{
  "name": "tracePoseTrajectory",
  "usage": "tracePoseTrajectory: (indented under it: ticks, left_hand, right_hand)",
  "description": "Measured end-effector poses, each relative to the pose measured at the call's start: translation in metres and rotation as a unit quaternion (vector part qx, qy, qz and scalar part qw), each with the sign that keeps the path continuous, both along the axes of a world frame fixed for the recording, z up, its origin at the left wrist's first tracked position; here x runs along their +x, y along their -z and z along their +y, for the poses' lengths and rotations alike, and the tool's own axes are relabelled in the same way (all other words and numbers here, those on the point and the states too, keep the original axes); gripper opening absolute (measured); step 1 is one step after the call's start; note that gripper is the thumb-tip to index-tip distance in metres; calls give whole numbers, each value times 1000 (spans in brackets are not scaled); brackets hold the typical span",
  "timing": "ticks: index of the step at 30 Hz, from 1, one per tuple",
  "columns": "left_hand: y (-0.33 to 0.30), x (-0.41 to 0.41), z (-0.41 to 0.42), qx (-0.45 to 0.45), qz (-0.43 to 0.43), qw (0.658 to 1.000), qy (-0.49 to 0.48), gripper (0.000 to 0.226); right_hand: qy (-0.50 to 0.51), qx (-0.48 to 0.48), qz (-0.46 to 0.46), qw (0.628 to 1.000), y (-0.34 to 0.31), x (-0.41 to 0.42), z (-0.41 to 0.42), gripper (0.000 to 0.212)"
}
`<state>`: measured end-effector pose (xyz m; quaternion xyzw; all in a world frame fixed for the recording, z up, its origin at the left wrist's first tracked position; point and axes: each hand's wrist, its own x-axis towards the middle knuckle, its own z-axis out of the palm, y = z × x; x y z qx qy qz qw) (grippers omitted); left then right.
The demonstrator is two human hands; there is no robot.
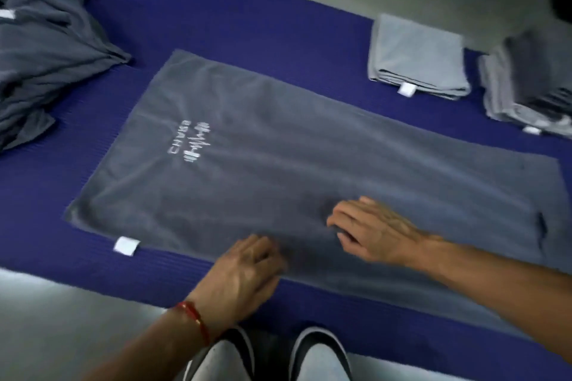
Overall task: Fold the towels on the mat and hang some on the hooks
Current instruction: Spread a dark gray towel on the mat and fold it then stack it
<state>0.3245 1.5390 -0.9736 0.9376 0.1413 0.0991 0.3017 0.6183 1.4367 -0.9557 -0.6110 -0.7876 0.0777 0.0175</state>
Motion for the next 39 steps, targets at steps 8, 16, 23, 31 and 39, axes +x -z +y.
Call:
tracePoseTrajectory:
  ticks: [8, 16, 23, 31, 39]
  left_hand:
    - [19, 56, -34, 142, -9, 976, 163, 18]
    - [12, 60, -39, 223, 73, 959, 161, 19]
    - [3, 70, -45, 225, 97, 959, 145, 18]
    - [5, 59, -35, 231, 71, 952, 186, 13]
    - [6, 59, -41, 272, 91, 937, 201, 14]
  right_hand:
    - [120, -77, -61, 988, -7, 31, -194, 17]
    - [176, -4, -64, 982, 12, 34, -213, 20]
    - [192, 33, -93, 976, 23, 22, -214, 23]
    - [242, 51, -68, 967, 21, 23, -229, 16]
    - [283, 41, -114, 951, 28, 17, -230, 34]
